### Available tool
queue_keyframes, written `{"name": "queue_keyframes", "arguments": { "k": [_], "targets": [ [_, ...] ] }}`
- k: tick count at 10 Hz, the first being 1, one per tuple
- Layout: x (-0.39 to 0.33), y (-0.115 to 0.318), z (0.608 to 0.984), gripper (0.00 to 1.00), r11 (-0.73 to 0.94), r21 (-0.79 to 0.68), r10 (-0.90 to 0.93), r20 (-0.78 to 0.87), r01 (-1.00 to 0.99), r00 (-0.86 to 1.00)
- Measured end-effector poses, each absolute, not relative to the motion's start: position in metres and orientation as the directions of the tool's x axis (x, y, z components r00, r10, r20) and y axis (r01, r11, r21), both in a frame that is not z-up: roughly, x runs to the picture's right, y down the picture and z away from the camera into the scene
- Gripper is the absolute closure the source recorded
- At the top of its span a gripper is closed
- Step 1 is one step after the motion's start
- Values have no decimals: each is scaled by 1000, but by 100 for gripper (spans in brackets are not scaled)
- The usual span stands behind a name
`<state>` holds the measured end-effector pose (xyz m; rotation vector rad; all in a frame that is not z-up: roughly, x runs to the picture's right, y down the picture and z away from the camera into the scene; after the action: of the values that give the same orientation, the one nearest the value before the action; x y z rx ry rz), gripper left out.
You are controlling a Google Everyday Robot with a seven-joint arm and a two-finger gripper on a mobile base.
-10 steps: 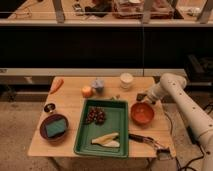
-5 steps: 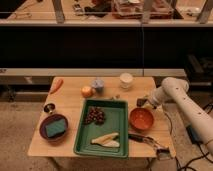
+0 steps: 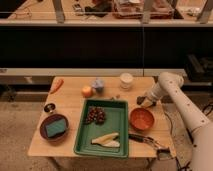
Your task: Wipe table surface with eraser
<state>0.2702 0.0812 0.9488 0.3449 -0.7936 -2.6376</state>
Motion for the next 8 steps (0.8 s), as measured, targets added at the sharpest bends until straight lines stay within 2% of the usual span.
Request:
{"name": "queue_keyframes", "arguments": {
  "k": [4,8],
  "targets": [
    [279,42,967,100,-766,555,-440,-87,323,-894],
    [250,3,971,100,-783,548,-417,-108,296,-903]
  ]
}}
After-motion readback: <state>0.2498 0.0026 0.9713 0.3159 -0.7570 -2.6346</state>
